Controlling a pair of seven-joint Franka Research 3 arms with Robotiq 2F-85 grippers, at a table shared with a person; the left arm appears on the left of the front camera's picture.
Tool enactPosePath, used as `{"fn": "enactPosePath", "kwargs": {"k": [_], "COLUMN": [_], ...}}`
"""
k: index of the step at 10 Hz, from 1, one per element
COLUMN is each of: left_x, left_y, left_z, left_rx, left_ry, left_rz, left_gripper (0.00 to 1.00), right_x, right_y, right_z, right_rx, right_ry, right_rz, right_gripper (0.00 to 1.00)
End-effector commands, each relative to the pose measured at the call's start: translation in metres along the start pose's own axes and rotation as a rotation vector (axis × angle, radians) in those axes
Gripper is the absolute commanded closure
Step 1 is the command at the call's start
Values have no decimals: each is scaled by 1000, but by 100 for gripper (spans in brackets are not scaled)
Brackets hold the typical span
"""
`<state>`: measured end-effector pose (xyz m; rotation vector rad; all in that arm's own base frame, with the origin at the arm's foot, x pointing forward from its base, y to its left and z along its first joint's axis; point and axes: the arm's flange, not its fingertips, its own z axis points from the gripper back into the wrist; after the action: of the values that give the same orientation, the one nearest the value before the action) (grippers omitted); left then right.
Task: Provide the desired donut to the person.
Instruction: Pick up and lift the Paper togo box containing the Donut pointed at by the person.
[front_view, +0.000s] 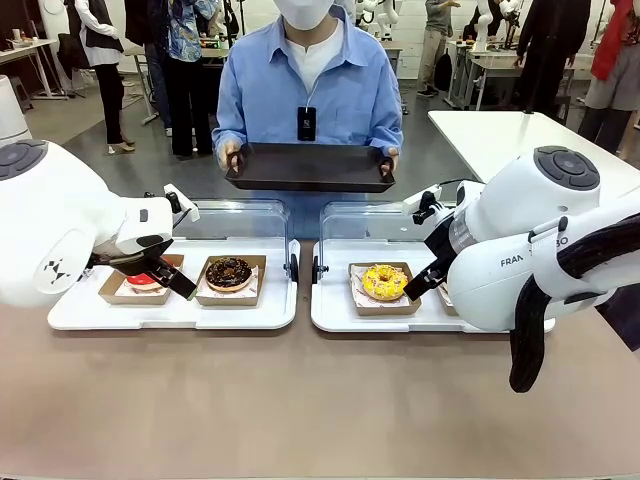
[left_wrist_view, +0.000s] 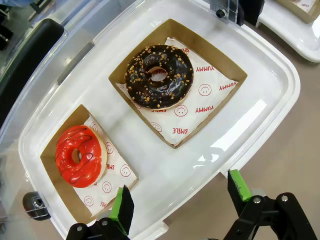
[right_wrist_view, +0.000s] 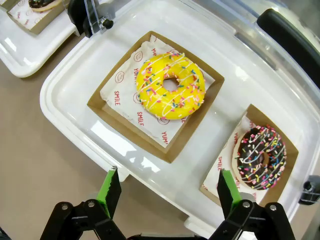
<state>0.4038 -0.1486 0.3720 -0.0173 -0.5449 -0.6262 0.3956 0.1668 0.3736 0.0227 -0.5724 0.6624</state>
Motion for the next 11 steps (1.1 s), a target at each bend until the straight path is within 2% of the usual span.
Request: {"fn": "enactPosePath", "kwargs": {"k": [1, 3, 4, 7, 9, 11], "left_x": [0, 15, 21, 68, 90, 101], "left_y": [0, 4, -4, -2, -1, -6], "left_z": [0, 40, 71, 169, 223, 261], "left_rx": [0, 18, 24, 5, -20, 23], "left_ry": [0, 27, 26, 57, 47, 72], "left_rz": [0, -47, -56, -83, -77, -63], "left_gripper": [0, 0, 0, 0, 0, 0], "right_x": [0, 12, 16, 53, 75, 88], "right_y": [0, 5, 6, -9, -7, -4], "right_z": [0, 39, 71, 169, 227, 267], "right_rx": [0, -4, 13, 44, 27, -22], "right_ry": [0, 5, 16, 130, 139, 108], "right_rz": [0, 5, 3, -33, -35, -60], "right_gripper": [0, 0, 0, 0, 0, 0]}}
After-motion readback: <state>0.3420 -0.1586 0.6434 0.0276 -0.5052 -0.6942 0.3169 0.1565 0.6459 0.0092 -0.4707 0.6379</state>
